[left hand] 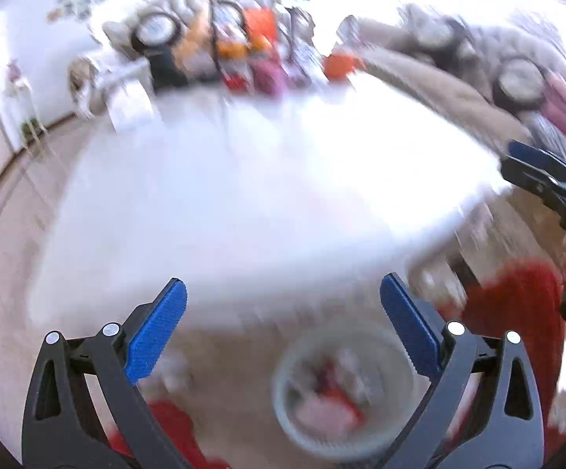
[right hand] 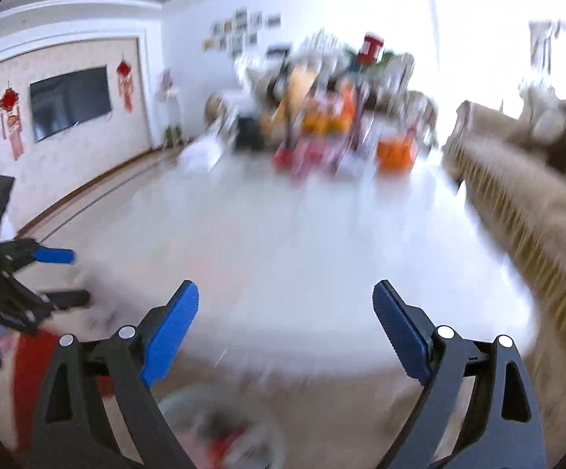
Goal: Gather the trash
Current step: 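Lift both open tools from the wastebasket back toward the table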
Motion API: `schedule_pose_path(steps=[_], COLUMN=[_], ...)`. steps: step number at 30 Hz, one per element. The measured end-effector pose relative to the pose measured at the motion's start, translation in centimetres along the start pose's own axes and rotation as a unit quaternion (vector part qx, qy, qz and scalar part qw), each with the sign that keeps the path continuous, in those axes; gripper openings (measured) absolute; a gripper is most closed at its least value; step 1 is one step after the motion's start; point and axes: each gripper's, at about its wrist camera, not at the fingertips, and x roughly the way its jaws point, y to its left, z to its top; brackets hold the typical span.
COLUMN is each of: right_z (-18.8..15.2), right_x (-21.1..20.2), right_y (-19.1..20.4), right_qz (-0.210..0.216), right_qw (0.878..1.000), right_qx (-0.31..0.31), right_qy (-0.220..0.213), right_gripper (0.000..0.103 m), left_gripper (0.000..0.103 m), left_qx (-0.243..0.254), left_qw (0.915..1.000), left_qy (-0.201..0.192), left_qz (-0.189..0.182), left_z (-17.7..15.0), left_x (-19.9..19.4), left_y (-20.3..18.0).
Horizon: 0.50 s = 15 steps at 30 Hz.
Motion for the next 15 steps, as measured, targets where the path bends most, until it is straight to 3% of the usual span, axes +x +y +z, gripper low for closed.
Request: schedule_pose_path(steps=[3,7,12,15], right_z=[4.2,8.6,11.4,11.9], right_x=[5.0,14.5,25.1,29.4], right_y=[-2.3,-5.0,-8.5,-9.7], right_qz=[-0.018,-0.052,-0.057,-0.063], right_qw=[1.000,0.999,0.995,0.991], right_qx=[0.006,0.005,0.039,0.042], right_qy=[-0.009,0.015,0.074,0.108], right_gripper=[0.087,0.087,0.087,0.087], left_gripper=[0.096,0.096,0.096,0.096], left_qx=[-0.034,-0.072,-0.066,-0.054], left_qw=[0.9990,0.9965,0.9961,0.9961], left_qy=[-0.026,-0.020,0.017,0.023], left_qz=[-0.006,0.037,0.056,0.065], left_z=[7.4,16.2,22.9,25.1], left_x=[4.2,13.1,23.6,27.7], left_y=[3.1,6.7,8.8,9.1])
